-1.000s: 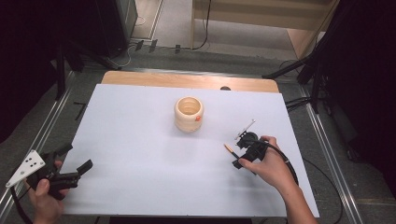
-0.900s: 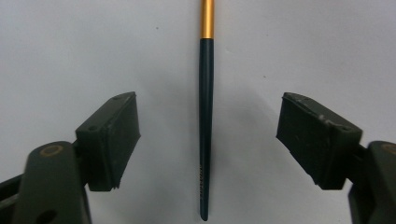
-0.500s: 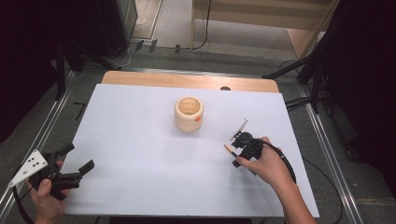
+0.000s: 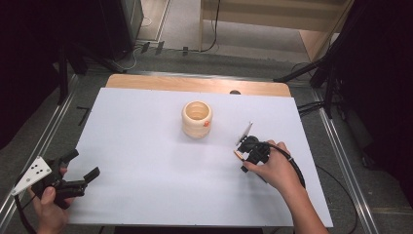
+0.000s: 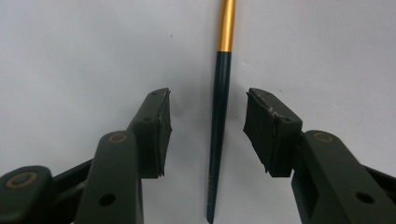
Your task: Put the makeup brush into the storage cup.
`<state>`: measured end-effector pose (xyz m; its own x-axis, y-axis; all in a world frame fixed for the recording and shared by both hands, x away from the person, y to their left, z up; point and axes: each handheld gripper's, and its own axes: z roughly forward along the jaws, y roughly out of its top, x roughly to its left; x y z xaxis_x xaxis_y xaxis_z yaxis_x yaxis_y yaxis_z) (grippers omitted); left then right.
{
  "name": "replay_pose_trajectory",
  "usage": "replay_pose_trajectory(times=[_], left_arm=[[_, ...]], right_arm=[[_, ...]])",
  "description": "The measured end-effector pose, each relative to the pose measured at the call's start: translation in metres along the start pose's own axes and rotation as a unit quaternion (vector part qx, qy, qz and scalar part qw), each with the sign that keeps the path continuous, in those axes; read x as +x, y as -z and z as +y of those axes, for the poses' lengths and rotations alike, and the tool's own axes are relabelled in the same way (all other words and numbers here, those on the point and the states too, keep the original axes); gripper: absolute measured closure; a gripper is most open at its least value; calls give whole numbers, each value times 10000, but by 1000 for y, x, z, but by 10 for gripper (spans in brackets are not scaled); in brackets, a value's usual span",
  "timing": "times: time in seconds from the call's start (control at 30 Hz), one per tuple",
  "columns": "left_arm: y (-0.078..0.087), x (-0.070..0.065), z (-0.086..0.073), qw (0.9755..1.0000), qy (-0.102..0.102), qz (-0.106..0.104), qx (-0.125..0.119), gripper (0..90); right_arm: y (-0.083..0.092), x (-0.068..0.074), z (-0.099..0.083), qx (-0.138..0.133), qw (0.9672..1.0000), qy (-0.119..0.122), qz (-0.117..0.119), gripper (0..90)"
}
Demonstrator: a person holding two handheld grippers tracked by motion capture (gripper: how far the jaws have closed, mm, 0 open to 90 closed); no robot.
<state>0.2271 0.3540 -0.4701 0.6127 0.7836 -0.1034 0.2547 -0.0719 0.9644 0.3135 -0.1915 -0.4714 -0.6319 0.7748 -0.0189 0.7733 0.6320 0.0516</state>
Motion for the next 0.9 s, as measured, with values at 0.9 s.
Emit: replay_pose_trajectory(times=[0.9], left_arm=[[-1, -2, 0, 10000, -41, -27, 18, 0]], right_arm=[[-8, -6, 0, 109, 9997, 162, 162, 845]])
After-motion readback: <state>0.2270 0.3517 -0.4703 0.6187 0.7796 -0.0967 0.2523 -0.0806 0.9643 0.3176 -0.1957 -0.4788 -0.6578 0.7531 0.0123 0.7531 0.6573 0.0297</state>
